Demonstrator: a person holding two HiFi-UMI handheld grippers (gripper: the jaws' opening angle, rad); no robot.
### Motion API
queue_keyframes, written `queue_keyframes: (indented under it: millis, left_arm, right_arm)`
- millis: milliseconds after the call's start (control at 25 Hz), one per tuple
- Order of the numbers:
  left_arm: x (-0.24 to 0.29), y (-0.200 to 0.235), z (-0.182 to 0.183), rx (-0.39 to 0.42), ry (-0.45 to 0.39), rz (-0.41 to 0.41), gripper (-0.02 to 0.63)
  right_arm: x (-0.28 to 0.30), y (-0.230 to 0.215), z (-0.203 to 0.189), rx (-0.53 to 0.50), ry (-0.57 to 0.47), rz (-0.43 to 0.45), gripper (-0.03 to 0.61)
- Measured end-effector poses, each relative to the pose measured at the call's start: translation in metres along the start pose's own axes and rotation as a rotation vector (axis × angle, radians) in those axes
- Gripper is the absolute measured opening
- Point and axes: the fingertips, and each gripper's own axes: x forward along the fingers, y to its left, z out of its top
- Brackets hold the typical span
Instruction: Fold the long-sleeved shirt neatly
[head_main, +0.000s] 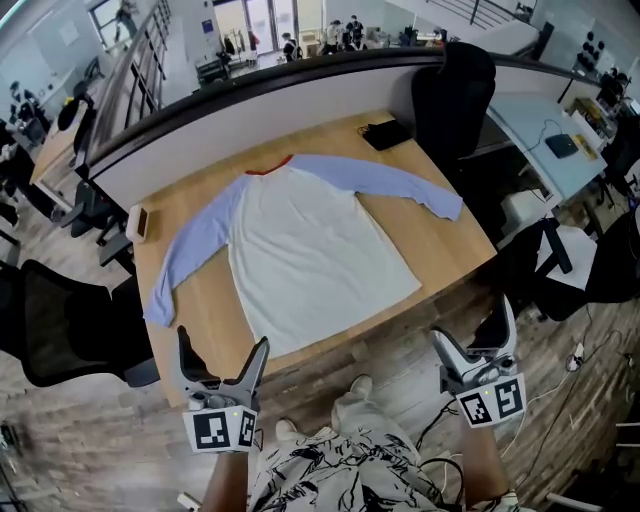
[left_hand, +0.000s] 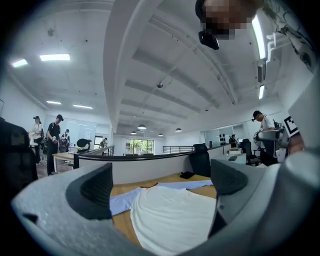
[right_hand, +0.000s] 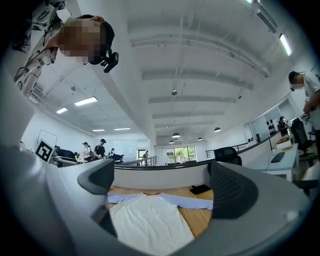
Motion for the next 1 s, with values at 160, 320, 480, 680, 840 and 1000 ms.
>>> queue_keyframes:
  millis: [160, 320, 480, 680, 840, 1000]
  left_arm:
    - [0.026, -0.012, -0.002, 0.027, 0.019, 0.057, 0.601]
    - [0.035, -0.01, -0.001, 0.019, 0.018, 0.147, 0.601]
    - [0.022, 0.01, -0.003, 0.017, 0.035, 0.264, 0.601]
    - [0.018, 0.055, -0.016, 0.03, 0.07, 0.359, 0.601]
    - [0.025, 0.092, -0.025, 0.016, 0.084, 0.411, 0.601]
    - [0.028, 0.135, -0.027, 0.004, 0.089, 0.466, 0.601]
  right_arm:
    - [0.029, -0.032, -0.004, -0.001, 0.017, 0.047, 0.594]
    - [0.062, -0.05, -0.01, -0.001, 0.035, 0.115, 0.595]
    - [0.1, -0.046, -0.022, 0.01, 0.052, 0.203, 0.595]
    - [0.15, -0.014, -0.043, 0.006, 0.072, 0.293, 0.595]
    - [0.191, 0.011, -0.053, 0.0, 0.093, 0.347, 0.594]
    - [0.234, 0.041, -0.053, -0.004, 0.089, 0.392, 0.595]
